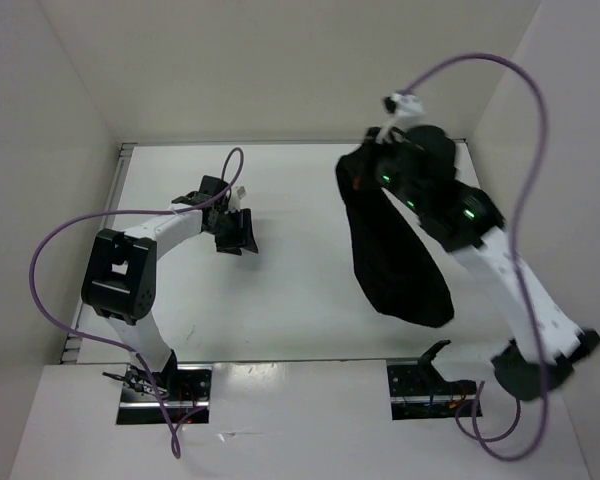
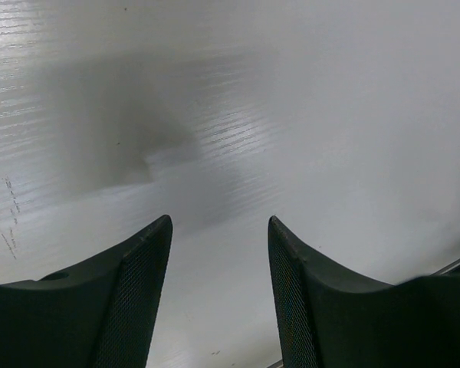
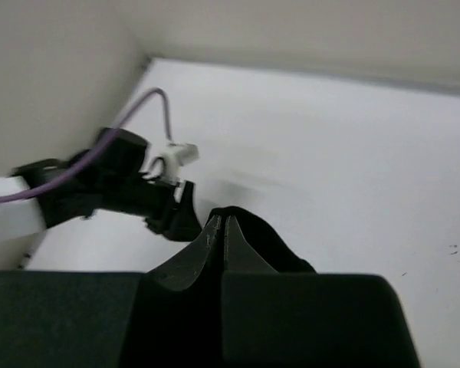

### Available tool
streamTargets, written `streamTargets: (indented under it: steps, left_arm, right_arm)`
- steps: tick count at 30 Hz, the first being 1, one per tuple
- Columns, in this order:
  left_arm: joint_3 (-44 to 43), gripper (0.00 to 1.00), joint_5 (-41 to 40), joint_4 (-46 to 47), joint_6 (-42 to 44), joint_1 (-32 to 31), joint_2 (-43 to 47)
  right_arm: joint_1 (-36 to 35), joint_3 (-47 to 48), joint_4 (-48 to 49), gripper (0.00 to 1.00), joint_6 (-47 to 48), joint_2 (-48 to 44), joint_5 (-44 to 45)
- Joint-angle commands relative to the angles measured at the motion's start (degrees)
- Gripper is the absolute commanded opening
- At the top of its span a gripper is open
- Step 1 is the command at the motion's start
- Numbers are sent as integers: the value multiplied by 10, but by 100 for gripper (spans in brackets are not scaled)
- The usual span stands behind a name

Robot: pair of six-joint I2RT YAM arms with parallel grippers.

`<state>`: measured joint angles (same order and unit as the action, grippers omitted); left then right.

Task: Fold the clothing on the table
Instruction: Flatten the skirt out

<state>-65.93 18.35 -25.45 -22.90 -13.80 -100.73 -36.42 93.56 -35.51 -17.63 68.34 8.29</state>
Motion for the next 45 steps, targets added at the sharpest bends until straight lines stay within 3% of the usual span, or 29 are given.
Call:
streamTargets:
  steps: [1, 5, 10, 14, 20, 24, 25, 27, 29, 30, 36, 41, 45]
  left_arm:
    - [4, 61, 10, 8, -7, 0, 19]
    - [4, 61, -2, 8, -7, 5, 25]
    - [4, 62, -7, 8, -7, 5, 31]
    - [-2, 62, -12, 8, -7, 11, 31]
    - [21, 62, 58, 64, -29, 5, 48]
    - [21, 62, 82, 72, -41, -29, 26]
    - [16, 61, 82, 72, -41, -37, 18]
    - [8, 61, 98, 72, -41, -61, 12]
    - [-8, 61, 113, 84, -41, -79, 7]
    - [-29, 61, 124, 84, -46, -105, 2]
    - [-39, 61, 106, 61, -26, -124, -23]
    - [-10, 61, 87, 79, -40, -124, 6]
    - [-10, 62, 73, 58, -34, -108, 18]
  right_arm:
    - [37, 16, 23, 0, 23, 180, -59]
    - [43, 77, 33, 0, 37, 331, -53]
    - [43, 205, -8, 26, 50, 456, -7]
    - [48, 218, -3, 37, 50, 456, 37]
    - [48, 185, -27, 42, 50, 419, 60]
    - [48, 102, -36, 43, 16, 402, 74]
    - [48, 86, -36, 41, 10, 396, 74]
    - [48, 37, -36, 27, -4, 389, 74]
    - [48, 7, -36, 6, -23, 381, 74]
    - [48, -33, -63, 0, -45, 376, 59]
    - [48, -144, -77, 0, -86, 363, 62]
    - [48, -182, -102, 0, -116, 440, 88]
    - [37, -214, -78, 0, -109, 457, 18]
